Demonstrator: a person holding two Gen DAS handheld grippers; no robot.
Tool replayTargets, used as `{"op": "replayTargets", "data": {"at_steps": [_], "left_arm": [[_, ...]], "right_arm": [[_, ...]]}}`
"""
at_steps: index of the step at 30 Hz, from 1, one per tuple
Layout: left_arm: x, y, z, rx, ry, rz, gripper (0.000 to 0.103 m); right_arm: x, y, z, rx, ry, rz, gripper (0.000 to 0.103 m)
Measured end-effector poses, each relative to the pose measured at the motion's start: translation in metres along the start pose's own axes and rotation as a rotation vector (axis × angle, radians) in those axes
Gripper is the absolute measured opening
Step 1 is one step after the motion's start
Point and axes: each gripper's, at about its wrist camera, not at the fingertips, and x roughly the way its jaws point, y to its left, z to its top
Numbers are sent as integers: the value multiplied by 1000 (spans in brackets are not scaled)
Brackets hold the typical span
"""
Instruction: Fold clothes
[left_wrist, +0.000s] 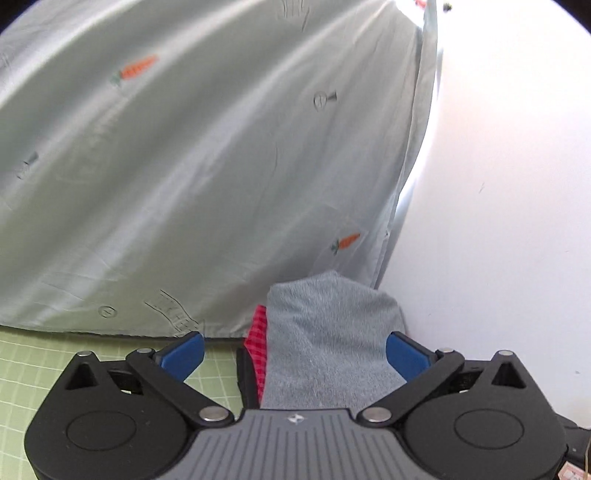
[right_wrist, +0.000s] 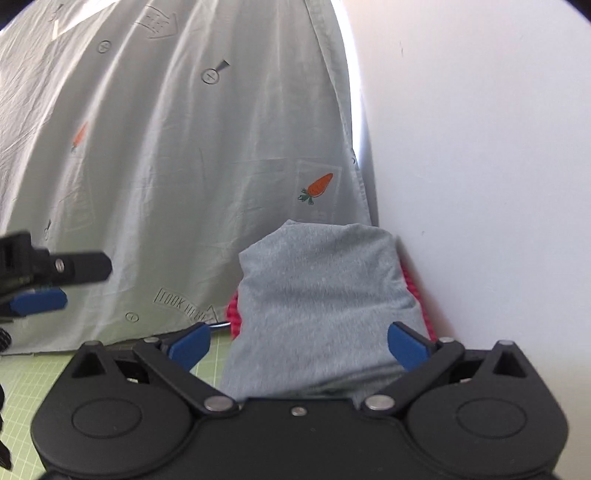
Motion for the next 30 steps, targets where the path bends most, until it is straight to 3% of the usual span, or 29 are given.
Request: {"op": "replayTargets", "data": {"at_steps": [4,7,11,14,19,30], "left_arm": [[-33,6,-17,24,11,-78,103],[-50,6,-36,9,57,-44,103],[-67,-3,-62,69,103,47,103],[-82,-9,-79,114,126,41,103],[-104,-19,-99,147,159,-2,103],[-124,-26,-105,166,156,-51,103]], "right_arm": [[-47,13,-23,22,14,-58,103],[-76,20,-39,-4,35,-102,103],[-112,23,-59,-18,62,-155,103],[-135,22,-73,-12,79,-177,103],[-157,19,-84,-2,97,-200,103],[-173,20,-90,5,89,-203,103]]}}
